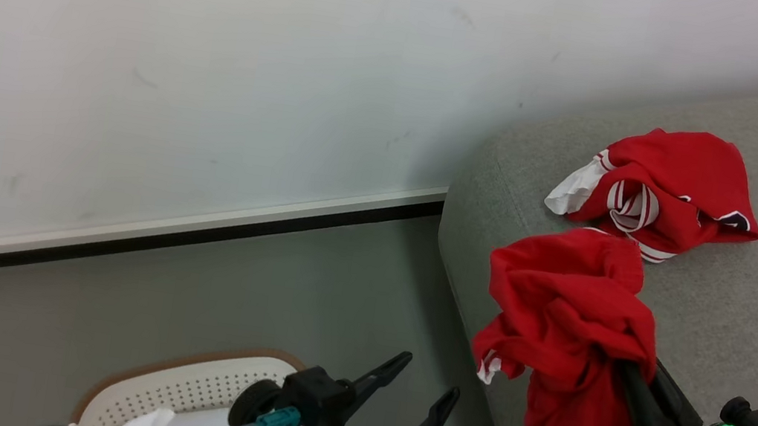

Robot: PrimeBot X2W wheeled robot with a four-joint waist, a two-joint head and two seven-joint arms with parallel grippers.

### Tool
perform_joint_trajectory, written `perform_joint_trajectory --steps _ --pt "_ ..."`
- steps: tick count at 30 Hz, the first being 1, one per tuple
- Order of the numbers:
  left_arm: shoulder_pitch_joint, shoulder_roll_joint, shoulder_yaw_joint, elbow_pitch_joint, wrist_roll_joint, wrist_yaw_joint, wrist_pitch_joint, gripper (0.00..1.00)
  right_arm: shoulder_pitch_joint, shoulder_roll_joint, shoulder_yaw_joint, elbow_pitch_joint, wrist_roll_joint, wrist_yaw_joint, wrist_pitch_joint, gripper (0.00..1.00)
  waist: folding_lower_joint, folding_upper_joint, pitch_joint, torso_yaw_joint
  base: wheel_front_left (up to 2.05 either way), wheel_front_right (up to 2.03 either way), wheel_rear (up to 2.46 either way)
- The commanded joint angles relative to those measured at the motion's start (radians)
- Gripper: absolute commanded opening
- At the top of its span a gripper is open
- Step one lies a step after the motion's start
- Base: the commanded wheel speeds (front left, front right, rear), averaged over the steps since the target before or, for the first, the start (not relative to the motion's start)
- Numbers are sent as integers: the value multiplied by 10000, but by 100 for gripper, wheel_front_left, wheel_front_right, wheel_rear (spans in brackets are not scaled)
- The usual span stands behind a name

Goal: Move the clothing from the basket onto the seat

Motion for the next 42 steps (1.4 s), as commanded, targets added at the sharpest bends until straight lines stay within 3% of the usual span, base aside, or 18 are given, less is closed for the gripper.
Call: perform_joint_trajectory --steps 1,6,14,19,24,32,36,42 --pt "-115 21 -16 24 72 21 -38 100 168 56 -196 -7 -111 -23 -42 0 -1 -1 137 -65 0 0 0" --pt "-343 86 -41 -37 97 31 73 100 135 253 -1072 14 -248 -23 -49 0 -1 -1 634 79 0 0 0" --pt "-1147 380 -97 -410 474 45 444 100 -858 352 -3628 -62 -418 -23 -42 0 -1 -1 2295 637 0 0 0" --pt "-1824 563 -141 -643 864 48 625 100 -2322 -242 -5767 334 -398 -23 1 0 -1 -1 3420 1156 0 0 0" --pt "-2336 689 -165 -830 1127 140 727 100 -3928 -1274 -7660 824 -379 -23 760 0 -1 -1 4434 1648 0 0 0" --pt "-2819 876 -120 -1194 1402 256 865 100 -6650 -2628 -9263 3301 -1121 -23 1582 0 -1 -1 5936 2212 0 0 0" --pt "-3015 812 -181 -1268 1486 295 795 100 -7490 -2540 -9599 4959 -1978 -23 1202 0 -1 -1 6389 2542 0 0 0" --pt "-3164 551 -268 -1094 1530 423 396 100 -7666 -1816 -9503 7112 -3216 -23 208 0 -1 -1 6414 3016 0 0 0"
